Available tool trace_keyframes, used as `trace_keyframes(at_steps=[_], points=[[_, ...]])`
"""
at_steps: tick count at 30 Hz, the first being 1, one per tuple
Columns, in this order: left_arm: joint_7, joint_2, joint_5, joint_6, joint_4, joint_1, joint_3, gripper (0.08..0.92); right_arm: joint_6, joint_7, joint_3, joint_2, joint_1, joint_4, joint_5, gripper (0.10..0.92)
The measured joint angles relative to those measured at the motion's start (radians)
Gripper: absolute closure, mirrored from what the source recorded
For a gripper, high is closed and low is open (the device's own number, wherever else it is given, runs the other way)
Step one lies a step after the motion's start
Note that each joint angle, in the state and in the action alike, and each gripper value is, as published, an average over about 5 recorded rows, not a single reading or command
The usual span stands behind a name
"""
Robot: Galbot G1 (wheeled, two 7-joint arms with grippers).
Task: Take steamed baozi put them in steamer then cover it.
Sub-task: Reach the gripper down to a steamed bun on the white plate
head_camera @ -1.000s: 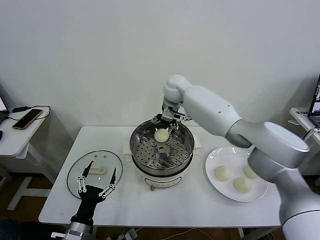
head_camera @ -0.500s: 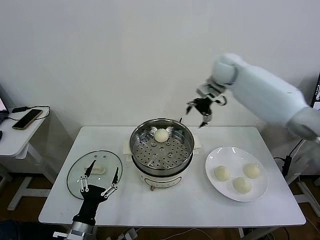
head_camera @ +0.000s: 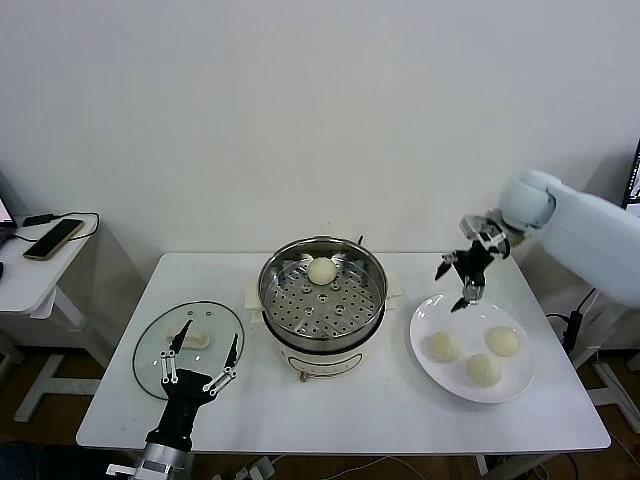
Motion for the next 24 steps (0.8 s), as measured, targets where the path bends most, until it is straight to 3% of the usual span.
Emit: trace_keyframes(at_steps=[24], points=[[-0.006,-0.001,0.001,-0.002,-0.001,0.005,-0.007,0.177,-0.035,0.141,0.065,0.013,-0.215,-0.035,-0.055,0.203]])
